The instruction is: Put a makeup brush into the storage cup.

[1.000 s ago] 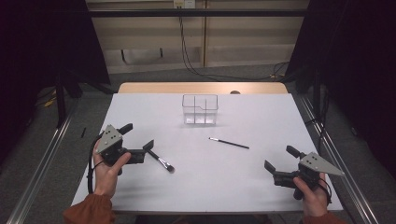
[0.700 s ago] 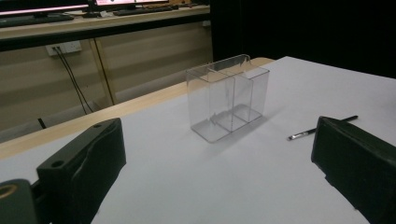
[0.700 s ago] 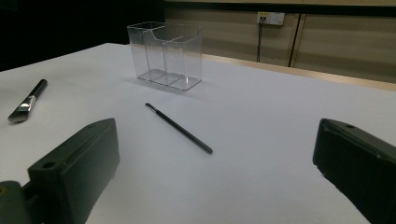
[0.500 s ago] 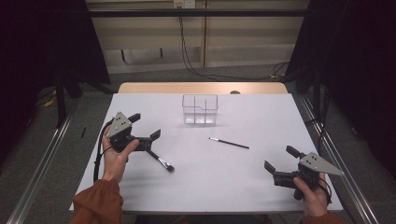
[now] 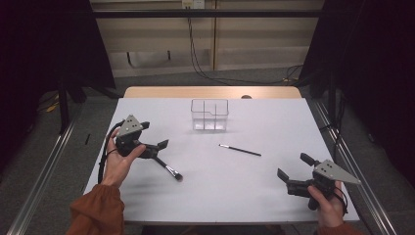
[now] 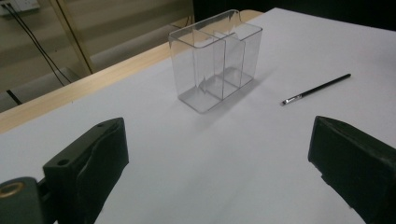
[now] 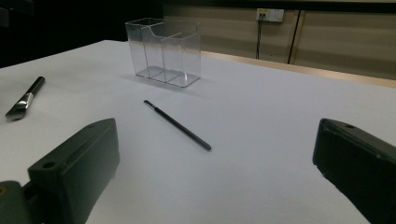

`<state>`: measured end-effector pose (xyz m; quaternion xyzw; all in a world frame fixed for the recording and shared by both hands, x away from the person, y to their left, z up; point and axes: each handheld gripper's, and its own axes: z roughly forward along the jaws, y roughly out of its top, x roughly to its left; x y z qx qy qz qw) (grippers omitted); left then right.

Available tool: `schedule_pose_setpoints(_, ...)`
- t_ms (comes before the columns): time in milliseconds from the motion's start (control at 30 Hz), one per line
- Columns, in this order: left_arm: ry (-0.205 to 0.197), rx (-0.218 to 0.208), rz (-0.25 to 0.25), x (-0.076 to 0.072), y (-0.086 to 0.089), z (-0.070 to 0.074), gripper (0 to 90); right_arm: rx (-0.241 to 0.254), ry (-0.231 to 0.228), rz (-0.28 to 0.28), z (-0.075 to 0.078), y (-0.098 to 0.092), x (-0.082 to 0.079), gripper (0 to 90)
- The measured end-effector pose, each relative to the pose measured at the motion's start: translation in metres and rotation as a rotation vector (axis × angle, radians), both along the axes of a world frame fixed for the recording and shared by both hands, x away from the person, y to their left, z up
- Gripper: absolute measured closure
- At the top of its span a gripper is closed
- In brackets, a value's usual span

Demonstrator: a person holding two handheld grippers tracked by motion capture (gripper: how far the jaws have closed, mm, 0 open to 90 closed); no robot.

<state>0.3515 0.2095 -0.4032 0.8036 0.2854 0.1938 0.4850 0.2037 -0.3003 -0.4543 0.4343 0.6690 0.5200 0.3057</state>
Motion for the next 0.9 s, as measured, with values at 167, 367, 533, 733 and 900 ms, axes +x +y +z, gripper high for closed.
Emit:
schedule_pose_setpoints(167,0.080,0.125,-0.008,0.004,0.000,-0.003,4.9,0.004,0.009,0.001,0.000,0.002,0.000,0.0)
schedule_pose_setpoints(367,0.142,0.209,-0.041,0.008,-0.004,0.000,5.2,0.001,0.011,0.008,0.000,0.002,0.000,0.0)
schedule_pose_setpoints(533,0.184,0.263,-0.065,0.011,-0.003,0.005,6.0,-0.006,0.009,0.014,-0.001,0.001,0.000,0.0)
schedule_pose_setpoints(733,0.211,0.359,-0.118,0.014,-0.003,0.004,5.5,0.003,0.013,0.006,-0.001,0.002,0.000,0.0)
schedule_pose_setpoints(900,0.251,0.412,-0.171,0.017,-0.007,0.000,5.2,0.004,0.017,0.008,-0.001,0.003,0.000,0.0)
